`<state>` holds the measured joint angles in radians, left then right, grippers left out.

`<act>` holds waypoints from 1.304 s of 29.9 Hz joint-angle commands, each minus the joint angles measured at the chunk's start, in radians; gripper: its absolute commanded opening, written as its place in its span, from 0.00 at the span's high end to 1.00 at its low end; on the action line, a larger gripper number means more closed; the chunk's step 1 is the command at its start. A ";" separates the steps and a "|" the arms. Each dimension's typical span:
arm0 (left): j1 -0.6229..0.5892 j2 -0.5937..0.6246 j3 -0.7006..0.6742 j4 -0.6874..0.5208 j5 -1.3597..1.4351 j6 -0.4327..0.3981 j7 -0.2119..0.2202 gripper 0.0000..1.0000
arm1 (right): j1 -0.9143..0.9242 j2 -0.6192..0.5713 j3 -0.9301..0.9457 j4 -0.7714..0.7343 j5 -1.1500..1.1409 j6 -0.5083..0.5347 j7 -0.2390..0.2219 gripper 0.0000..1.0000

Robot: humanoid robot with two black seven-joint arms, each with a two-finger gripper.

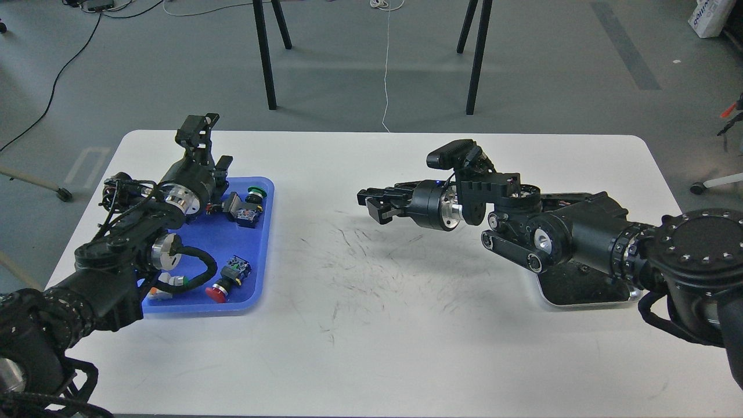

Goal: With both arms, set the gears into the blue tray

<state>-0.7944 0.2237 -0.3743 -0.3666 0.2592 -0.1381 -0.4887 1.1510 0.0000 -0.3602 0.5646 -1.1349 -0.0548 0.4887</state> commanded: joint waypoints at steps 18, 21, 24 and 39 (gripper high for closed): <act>0.000 -0.006 0.000 0.000 0.000 0.003 0.000 0.00 | -0.053 0.000 -0.115 0.011 -0.131 -0.138 0.000 0.94; -0.002 -0.007 0.000 0.000 0.000 0.005 0.000 0.00 | -0.065 0.000 -0.118 0.011 -0.138 -0.148 0.000 0.94; -0.002 -0.011 0.001 0.000 0.000 0.005 0.000 0.00 | -0.079 0.000 -0.121 0.008 -0.141 -0.152 0.000 0.94; -0.002 -0.009 0.002 0.000 0.000 0.006 0.000 0.00 | -0.088 0.000 -0.206 -0.006 -0.163 -0.197 0.000 0.94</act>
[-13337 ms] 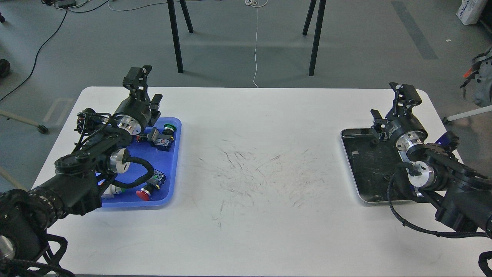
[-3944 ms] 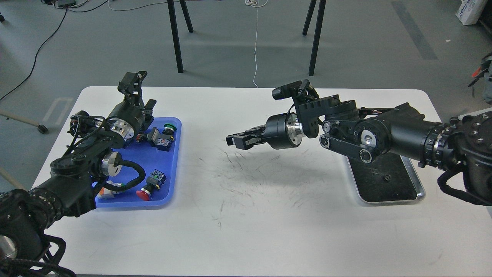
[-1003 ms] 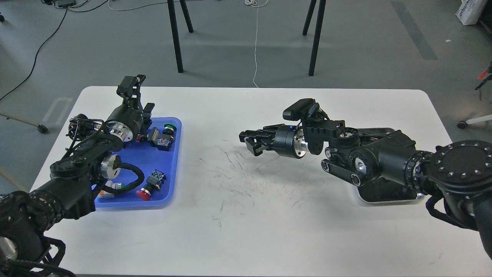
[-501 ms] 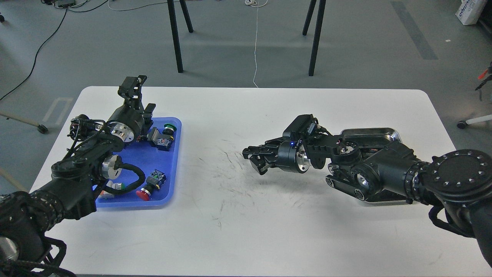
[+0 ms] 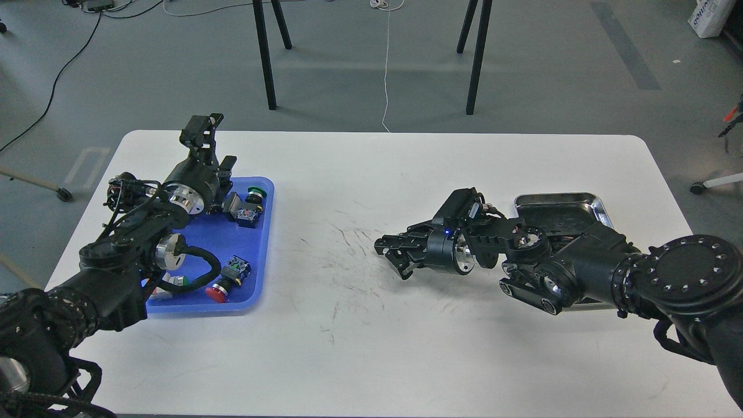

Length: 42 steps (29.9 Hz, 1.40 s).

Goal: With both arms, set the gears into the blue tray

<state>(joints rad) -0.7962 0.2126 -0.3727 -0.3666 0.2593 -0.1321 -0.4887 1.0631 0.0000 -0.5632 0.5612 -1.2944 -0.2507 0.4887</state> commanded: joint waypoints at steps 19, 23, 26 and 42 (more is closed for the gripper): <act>-0.001 0.002 0.000 0.000 0.001 -0.001 0.000 0.00 | -0.021 0.000 0.005 -0.004 0.004 -0.001 0.000 0.67; 0.000 0.004 0.000 -0.002 0.001 -0.001 0.000 0.00 | -0.029 0.000 0.016 -0.006 0.010 -0.002 0.000 0.47; 0.000 0.007 0.000 -0.002 0.001 -0.001 0.000 0.00 | -0.032 0.000 0.032 -0.006 0.012 -0.002 0.000 0.39; -0.001 0.011 0.001 0.000 0.001 -0.003 0.000 0.00 | -0.031 0.000 0.452 -0.145 0.134 0.010 0.000 0.11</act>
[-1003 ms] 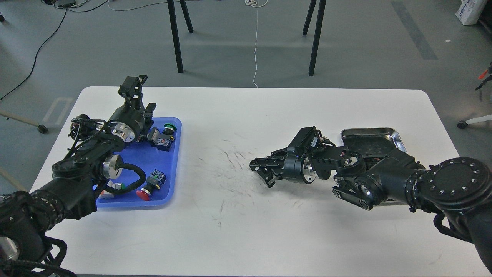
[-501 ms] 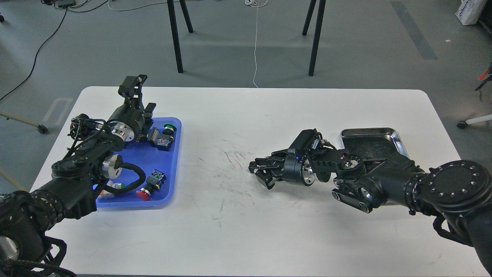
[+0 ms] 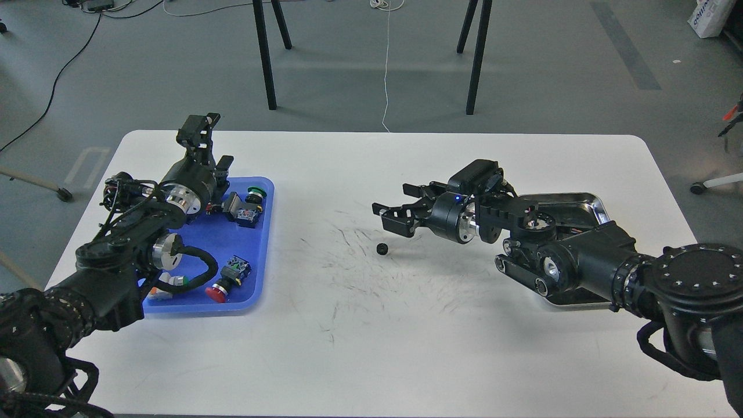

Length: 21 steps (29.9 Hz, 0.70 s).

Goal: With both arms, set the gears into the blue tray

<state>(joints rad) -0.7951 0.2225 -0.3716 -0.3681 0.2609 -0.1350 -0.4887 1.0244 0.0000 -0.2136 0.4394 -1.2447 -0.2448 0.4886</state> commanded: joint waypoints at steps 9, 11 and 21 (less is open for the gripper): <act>-0.009 -0.006 0.000 0.000 0.107 0.000 0.000 0.00 | 0.106 0.000 0.293 -0.076 0.546 -0.010 0.000 0.14; -0.012 -0.009 0.000 0.001 0.153 0.002 0.000 0.00 | 0.134 0.000 0.309 -0.079 0.605 -0.011 0.000 0.14; -0.050 -0.023 0.043 -0.008 0.555 0.032 0.000 0.00 | 0.209 0.000 0.395 -0.085 0.767 -0.005 0.000 0.10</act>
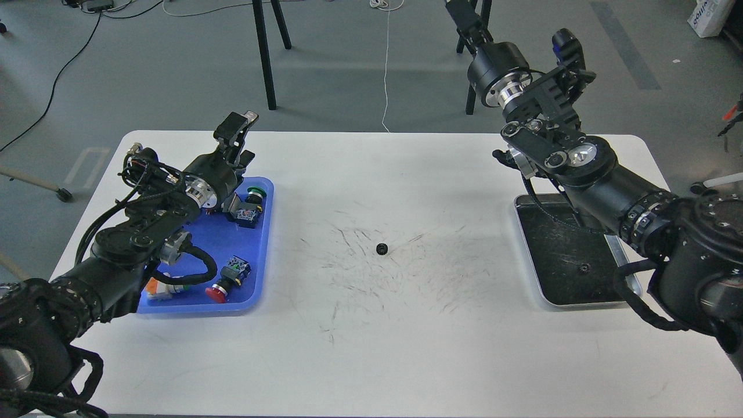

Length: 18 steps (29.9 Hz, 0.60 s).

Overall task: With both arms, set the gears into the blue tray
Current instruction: 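Extend the left gripper from the blue tray toward the table center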

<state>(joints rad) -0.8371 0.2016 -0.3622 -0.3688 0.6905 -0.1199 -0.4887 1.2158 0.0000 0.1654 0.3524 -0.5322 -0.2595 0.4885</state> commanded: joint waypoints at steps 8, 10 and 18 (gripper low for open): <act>-0.045 -0.074 0.248 -0.019 0.336 0.103 0.000 0.00 | 0.037 -0.038 0.017 0.008 0.205 0.036 -0.060 0.04; -0.059 -0.099 0.307 -0.027 0.368 0.135 0.000 0.00 | 0.037 -0.077 0.019 0.008 0.234 0.036 -0.065 0.04; -0.085 -0.156 0.519 -0.084 0.599 0.305 0.000 0.00 | 0.039 -0.178 0.022 0.017 0.301 0.039 -0.070 0.03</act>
<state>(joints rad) -0.9121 0.0644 0.1011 -0.4294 1.1951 0.1310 -0.4888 1.2549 -0.1481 0.1871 0.3679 -0.2490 -0.2225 0.4202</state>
